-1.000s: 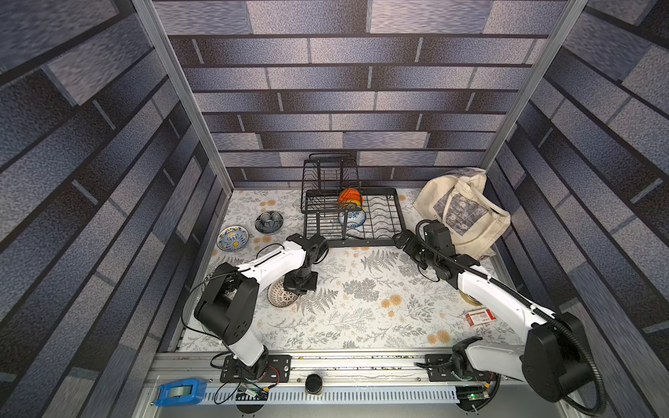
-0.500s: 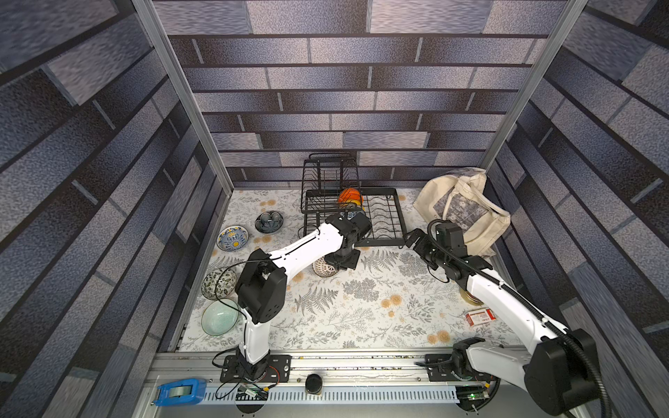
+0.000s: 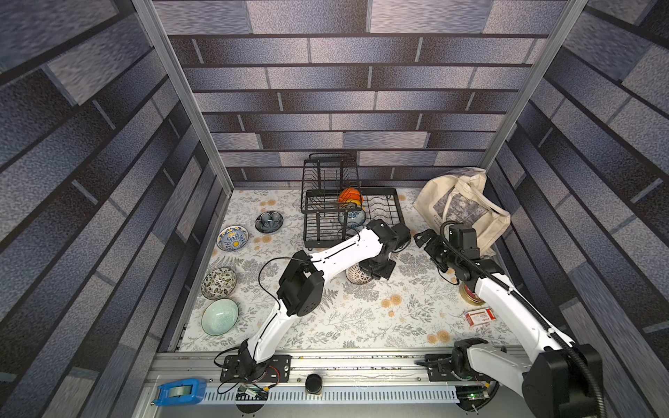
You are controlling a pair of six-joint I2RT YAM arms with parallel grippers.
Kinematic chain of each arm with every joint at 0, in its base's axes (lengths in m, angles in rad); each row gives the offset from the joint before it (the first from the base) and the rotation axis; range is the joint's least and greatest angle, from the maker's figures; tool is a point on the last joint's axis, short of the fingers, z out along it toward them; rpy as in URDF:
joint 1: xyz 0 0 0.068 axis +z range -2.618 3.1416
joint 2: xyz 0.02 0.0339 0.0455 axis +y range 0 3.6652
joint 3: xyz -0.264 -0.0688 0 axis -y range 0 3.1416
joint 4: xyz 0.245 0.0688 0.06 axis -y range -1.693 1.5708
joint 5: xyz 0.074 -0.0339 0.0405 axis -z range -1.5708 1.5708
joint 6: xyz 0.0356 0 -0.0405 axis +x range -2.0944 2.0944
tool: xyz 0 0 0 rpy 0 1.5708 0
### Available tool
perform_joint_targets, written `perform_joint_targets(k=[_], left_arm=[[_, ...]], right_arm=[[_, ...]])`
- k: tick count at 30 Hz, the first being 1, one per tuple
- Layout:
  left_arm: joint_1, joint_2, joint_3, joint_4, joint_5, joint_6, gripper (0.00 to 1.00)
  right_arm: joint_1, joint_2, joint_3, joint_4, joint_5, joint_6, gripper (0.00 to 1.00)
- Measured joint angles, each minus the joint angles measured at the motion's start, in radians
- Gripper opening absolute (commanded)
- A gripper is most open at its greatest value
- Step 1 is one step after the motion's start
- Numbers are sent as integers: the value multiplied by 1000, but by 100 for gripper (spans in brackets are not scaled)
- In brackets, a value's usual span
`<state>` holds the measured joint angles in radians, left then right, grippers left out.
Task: Load bowls into a dish rack
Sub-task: Place the bowl at the center of the table, then pick up the bowl from the center of the table.
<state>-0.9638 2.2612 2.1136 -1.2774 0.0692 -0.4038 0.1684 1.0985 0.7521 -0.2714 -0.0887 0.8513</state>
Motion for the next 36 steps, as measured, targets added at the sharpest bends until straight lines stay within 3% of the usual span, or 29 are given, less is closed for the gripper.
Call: perform_joint_targets(k=[4,12,23,29,36], left_arm=[[-28,30,0,-24,6,-4,9],[-37,40,0,-30,-6,-33,35],[-24,-10,-56,32,-37,-107,100],[55,-258,-295,193,-29,-179,100],[204,-747,-832,557,13,-350,100]], right_arm=[[-17,-14,-11,-5,-18,0,100],[-47,-56,-61,-11,-56,0,100],[-76,-130,-69,-26,-124,-6,100],[-76,-126,-69,-40,-180,-13,100],[-45,-58,-65,-78,-259,-92,94]])
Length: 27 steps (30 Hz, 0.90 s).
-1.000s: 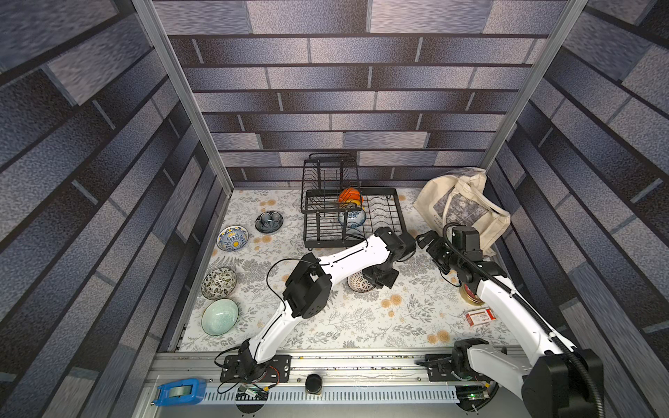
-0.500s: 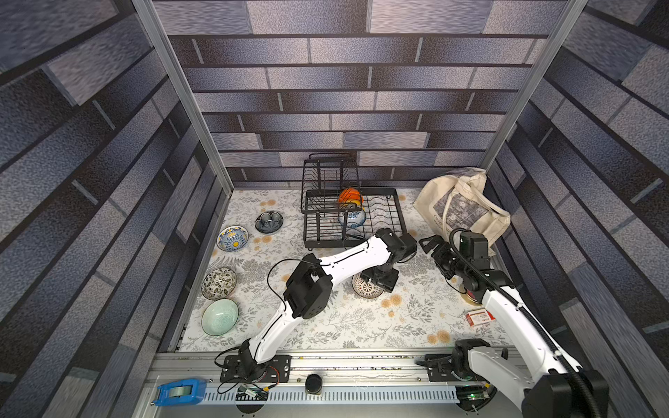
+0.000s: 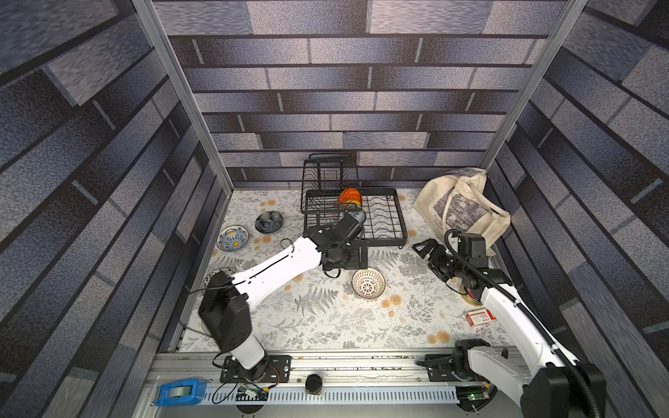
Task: Load bowls into a dish rack
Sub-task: Pick up the bowl from the center of the table.
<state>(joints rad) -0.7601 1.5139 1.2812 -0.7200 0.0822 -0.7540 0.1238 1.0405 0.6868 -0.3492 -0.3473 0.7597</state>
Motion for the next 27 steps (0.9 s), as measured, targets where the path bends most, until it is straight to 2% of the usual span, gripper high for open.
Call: perform_joint_targets(k=[2,5,13,15,18,24,27], left_arm=[[39,-119,-170,116,0,-73,100],[61,-227,-358,240,-5,-159,100],[97,-362,-653,526,0,-298,100],[105,-375,-680,558,0,-302,100],[109,-381,-684,590,0,-294,100],[93,-363,-650,581,-13,-214,100],[59,-317,-586,509,-67,-164,100]], right_arm=[[53,46,15,-40,0,-48,90],[140,98,29,-65,5,-97,85],[372,201,30,-66,72,-126,73],[413,226,30,-56,93,-119,72],[460,269,31,-38,129,-111,65],[513,411,67,-19,200,-102,45],[530,458,101,-20,223,-102,36]])
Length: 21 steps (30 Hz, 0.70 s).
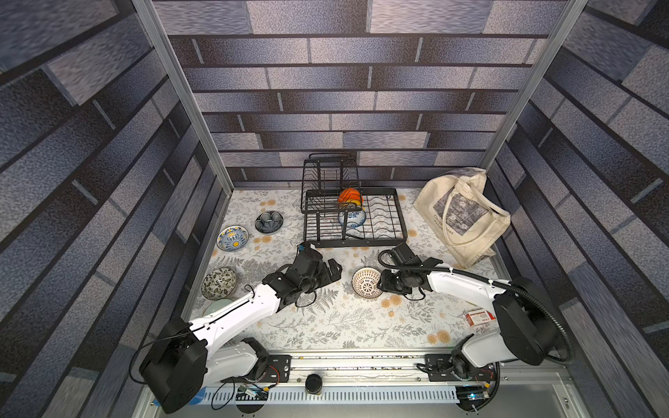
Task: Load bowls into a dish rack
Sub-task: Pick up the bowl from the center of the table.
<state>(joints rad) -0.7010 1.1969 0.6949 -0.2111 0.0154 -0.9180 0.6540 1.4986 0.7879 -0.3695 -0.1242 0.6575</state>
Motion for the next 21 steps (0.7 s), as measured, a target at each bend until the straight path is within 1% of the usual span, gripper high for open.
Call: perform_joint_targets(k=[4,7,10,12,15,18,21], left_arm=[[-76,68,117,-100,-117,84,100],[-129,100,174,-146,-226,131,100],[-158,138,223,-198,-323,167,100],[-158,158,243,-207,-358,207,100],[-151,169,244,-203,-361,256,100],[-144,173,251,-201,-336,281,100],[-130,172,272,-188,-285,275,100]], right_arm=[[16,18,38,-1,27,-5,20],[18,29,55,-2,41,-10,10],[18,42,61,2,48,-5,0],[18,42,61,5,49,0,0],[18,42,61,7,53,0,0],[18,30,61,6,87,-2,0],[18,-12,61,-4,143,-13,0]])
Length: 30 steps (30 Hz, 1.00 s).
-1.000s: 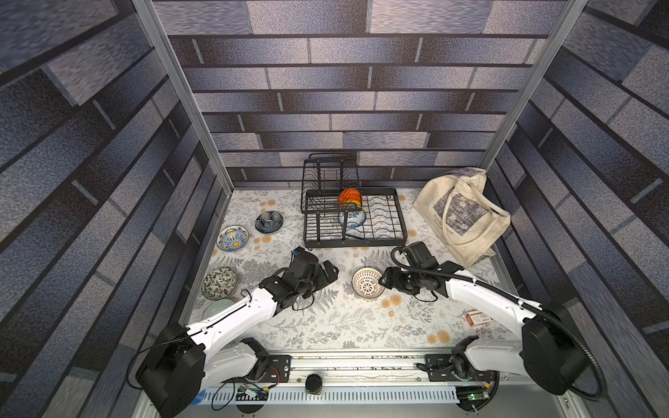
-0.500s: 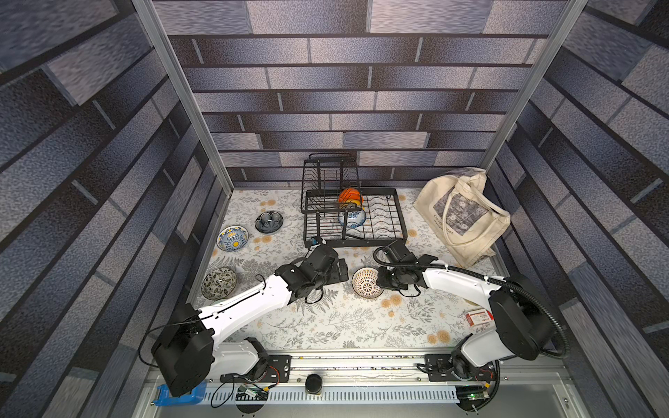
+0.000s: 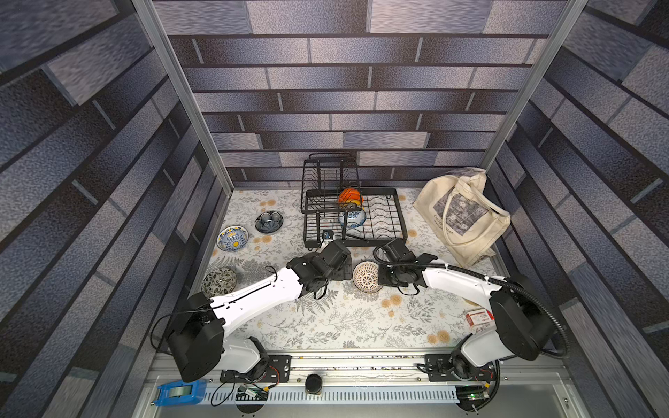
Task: Load bowls into a dish rack
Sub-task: Pick up the bowl from the center of the table.
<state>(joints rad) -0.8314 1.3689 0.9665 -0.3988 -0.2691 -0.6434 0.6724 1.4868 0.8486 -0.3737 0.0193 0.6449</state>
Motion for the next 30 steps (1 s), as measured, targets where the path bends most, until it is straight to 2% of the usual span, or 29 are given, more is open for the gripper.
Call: perform_joint_targets(k=[7,13,16,21,26,30], left_arm=[[63,-57,-73,209,188,-173,100],[68,-42,-113,347,273,-276,98],[51,-3,-105,375,294,-292,90],[26,48,-81,374,296,-296,61],[15,69,-58,369,295,-296,49],[-8,80,-23,351,271,-270,29]], right_arm=[[0,-155,1,-4,135,-19,0],[0,-176,33,-12,180,-27,0],[0,-177,48,-12,186,-29,0],[0,-183,70,-12,186,-29,0],[2,-202,80,-12,182,-26,0],[11,-208,80,-12,182,-23,0]])
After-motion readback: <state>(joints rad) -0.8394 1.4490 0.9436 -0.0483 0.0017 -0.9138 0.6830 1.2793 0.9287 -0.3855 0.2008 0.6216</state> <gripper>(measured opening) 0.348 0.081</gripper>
